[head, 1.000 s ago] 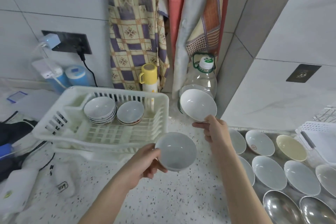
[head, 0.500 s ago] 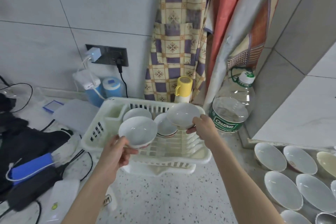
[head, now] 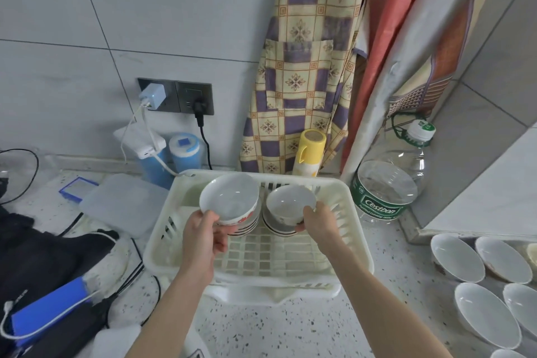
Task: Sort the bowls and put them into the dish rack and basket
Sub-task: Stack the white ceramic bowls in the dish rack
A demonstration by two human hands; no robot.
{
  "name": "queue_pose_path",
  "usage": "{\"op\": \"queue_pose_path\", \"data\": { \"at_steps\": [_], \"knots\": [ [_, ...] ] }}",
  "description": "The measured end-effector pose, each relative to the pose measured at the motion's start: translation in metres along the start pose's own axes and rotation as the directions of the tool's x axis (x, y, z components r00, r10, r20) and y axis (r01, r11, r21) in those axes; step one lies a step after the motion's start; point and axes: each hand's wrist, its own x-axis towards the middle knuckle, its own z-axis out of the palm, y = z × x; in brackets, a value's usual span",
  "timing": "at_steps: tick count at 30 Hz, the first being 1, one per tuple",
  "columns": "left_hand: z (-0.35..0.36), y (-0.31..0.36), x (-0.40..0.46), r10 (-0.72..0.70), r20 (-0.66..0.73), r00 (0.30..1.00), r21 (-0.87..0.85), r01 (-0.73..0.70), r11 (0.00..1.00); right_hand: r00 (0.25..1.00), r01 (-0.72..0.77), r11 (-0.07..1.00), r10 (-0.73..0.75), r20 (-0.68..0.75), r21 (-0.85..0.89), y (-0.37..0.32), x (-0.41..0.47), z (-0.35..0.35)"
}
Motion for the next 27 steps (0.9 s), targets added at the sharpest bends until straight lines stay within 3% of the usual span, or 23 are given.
{"op": "queue_pose_path", "data": {
  "at_steps": [11, 27],
  "knots": [
    [-0.005, -0.014, 0.014, -0.030, 0.051, 0.998, -0.028, 0.031, 0.999, 0.998, -0.059, 0.997, 0.060, 0.021, -0.046, 0.010, 0.007, 0.017],
    [0.003, -0.017, 0.015, -0.030, 0.081, 0.996, 0.070, 0.024, 0.997, 1.000, -0.003, 0.999, 0.002, -0.018, -0.047, 0.012, -0.009, 0.010]
  ]
}}
